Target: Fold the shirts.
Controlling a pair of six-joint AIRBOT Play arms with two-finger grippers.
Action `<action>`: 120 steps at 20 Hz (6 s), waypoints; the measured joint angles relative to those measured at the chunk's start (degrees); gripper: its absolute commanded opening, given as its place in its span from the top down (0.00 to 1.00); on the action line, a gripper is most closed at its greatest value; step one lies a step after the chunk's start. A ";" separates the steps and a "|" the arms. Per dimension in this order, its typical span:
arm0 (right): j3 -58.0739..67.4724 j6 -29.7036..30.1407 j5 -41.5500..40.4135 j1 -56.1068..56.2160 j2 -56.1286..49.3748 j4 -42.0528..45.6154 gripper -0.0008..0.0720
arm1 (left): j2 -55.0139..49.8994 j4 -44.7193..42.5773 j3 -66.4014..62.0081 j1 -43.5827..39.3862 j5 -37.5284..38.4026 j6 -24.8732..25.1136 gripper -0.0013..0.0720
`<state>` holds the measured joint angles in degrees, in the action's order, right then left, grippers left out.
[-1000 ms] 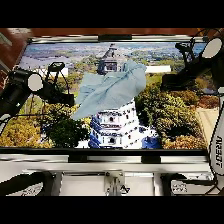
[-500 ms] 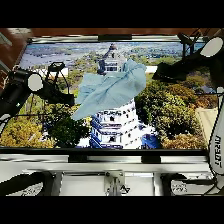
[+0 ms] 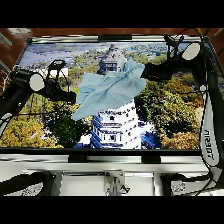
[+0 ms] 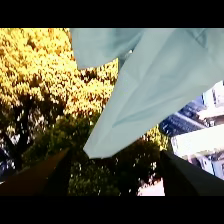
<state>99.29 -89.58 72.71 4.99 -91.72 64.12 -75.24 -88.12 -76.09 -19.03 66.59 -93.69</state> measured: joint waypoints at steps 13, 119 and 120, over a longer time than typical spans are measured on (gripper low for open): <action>0.00 -1.77 1.97 -3.85 -0.31 3.76 0.27 | -10.93 10.38 0.02 -2.99 -21.55 15.50 0.09; -17.20 -10.49 10.19 -4.94 22.43 16.31 0.07 | -20.76 35.47 -8.52 -3.02 -1.42 26.25 0.12; -18.25 -10.71 9.64 -3.80 22.43 16.35 0.07 | -21.88 35.23 -8.52 -2.78 -0.81 26.45 0.12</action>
<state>81.03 -100.29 82.35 1.19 -69.30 80.47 -97.12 -52.88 -84.62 -21.80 65.78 -67.24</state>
